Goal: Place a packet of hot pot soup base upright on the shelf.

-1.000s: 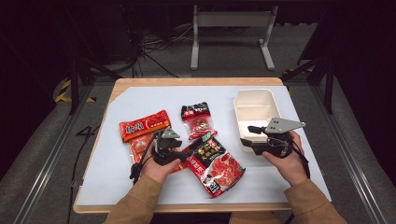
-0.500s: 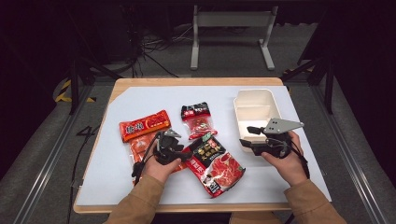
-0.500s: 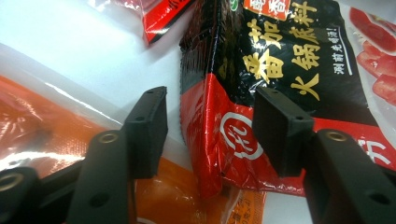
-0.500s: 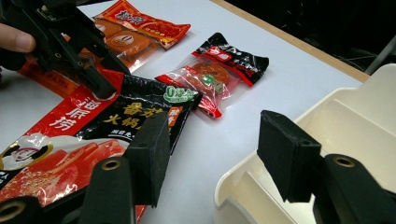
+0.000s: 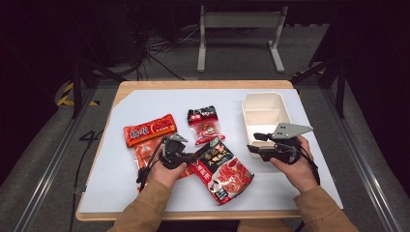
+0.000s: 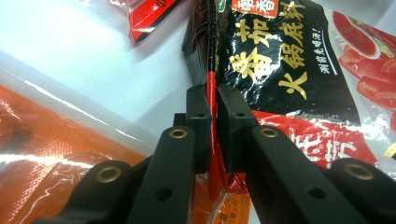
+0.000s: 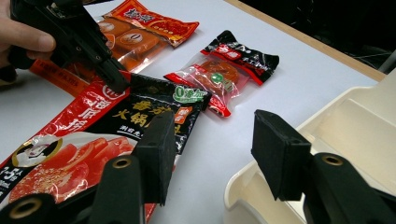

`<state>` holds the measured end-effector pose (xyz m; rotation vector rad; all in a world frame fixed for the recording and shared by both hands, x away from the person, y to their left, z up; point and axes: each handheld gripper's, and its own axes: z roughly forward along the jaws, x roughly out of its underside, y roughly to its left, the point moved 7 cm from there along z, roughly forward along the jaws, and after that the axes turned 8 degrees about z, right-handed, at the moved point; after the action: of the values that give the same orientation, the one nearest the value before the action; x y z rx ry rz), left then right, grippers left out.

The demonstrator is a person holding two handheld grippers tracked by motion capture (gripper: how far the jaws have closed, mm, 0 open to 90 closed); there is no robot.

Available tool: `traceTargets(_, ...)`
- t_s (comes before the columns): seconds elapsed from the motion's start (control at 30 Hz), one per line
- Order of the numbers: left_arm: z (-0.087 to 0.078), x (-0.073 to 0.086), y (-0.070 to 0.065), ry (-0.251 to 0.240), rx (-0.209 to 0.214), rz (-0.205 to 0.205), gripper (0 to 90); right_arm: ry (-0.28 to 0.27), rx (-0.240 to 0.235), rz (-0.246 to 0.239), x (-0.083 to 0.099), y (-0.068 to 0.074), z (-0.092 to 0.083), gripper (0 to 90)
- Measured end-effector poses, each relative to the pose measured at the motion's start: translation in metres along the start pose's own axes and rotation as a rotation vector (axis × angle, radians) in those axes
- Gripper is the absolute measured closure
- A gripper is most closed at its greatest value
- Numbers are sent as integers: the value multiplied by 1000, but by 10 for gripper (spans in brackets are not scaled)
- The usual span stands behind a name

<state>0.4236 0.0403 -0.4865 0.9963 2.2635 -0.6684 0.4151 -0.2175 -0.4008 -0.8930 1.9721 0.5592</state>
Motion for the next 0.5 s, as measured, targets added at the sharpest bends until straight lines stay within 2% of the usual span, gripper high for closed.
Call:
traceTargets(0.3,-12,-6,-5,-47,-1,1,871,12,-19,-12,-1,0,-2,585)
traceTargets(0.37,-19,-12,-10,-83,-9,16,872,12,-20,-13,-3,0,-5,593)
traceTargets(0.43,-22,-14,-12,-94,-15,22,873,9,-18,-13,-4,0,-7,597)
traceTargets(0.5,-31,-21,-19,-126,-30,54,873,11,-16,-15,-5,0,-9,604)
